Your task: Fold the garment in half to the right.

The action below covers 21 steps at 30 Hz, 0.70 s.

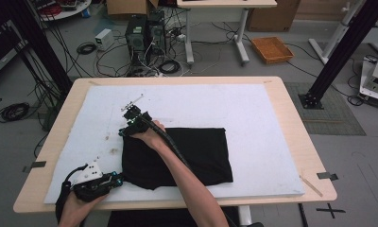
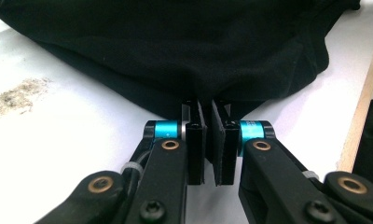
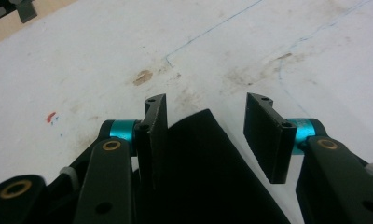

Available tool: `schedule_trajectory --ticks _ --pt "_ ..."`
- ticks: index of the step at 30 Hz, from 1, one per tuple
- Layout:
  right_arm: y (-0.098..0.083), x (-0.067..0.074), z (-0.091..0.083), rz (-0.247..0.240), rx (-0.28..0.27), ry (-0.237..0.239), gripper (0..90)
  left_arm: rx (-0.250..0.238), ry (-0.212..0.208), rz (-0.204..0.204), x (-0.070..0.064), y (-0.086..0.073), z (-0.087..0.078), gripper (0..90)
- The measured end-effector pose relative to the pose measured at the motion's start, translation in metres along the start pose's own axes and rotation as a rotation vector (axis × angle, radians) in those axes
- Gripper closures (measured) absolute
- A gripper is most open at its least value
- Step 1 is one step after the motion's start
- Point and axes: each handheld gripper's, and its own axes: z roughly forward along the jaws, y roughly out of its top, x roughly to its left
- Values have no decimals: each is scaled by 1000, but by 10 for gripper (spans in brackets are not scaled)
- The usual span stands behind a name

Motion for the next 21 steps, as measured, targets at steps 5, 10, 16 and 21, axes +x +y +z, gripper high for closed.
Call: schedule_trajectory --ticks 5,10,16,21 --pt "-2 -3 9 8 24 -10 522 0 1 0 0 0 0 852" --pt "-3 -1 12 -33 32 -18 636 0 2 1 0 0 0 851" --pt "-4 -2 13 -43 26 -36 801 -1 3 0 0 0 0 852" --pt "-4 -3 14 -36 27 -40 858 -2 5 3 -1 0 0 852"
